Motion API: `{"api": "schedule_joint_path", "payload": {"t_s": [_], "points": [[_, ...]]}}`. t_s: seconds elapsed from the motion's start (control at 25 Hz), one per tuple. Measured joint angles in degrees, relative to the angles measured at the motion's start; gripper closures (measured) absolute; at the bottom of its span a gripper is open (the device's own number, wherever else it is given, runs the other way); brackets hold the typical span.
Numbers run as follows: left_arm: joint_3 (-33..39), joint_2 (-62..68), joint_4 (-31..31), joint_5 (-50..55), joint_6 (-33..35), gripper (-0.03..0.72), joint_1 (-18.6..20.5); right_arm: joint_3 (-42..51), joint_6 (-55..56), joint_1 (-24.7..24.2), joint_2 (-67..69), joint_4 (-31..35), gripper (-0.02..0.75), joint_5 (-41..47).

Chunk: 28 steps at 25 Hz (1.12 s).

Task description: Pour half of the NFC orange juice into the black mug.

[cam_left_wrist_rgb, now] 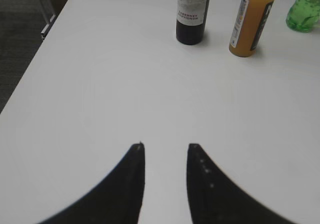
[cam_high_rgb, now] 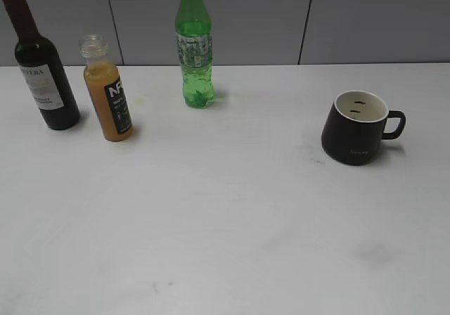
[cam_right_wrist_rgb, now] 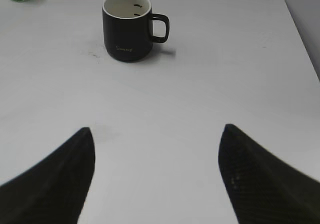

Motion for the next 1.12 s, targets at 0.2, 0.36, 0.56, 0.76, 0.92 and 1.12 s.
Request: {"api": "schedule_joint_path", "payload": {"t_s": [0.2,0.36,0.56,0.76,0.92,1.12], "points": [[0.0,0.0,0.0,0.0,0.0,0.459,0.0,0.0,0.0,0.0,0.0,0.0,0.153,0.0],[0.0,0.0,0.0,0.0,0.0,0.459,0.0,0.0,0.0,0.0,0.0,0.0,0.153,0.0],[0.0,0.0,0.0,0.0,0.0,0.457,0.0,0.0,0.0,0.0,0.0,0.2,0.153,0.0],[0.0,0.0,0.0,0.0,0.0,0.459,0.0,-0.8,1.9,0.0,0.2,-0.4,0.152,-1.8],[0.0,0.0,0.0,0.0,0.0,0.459,0.0,-0.7,2.4,0.0,3.5,-1.3,0.096,-12.8],[0.0,0.0,0.0,0.0,0.0,0.457,0.0,3.9,4.0,0.0,11.6,-2.7,0.051,-27.8]]}}
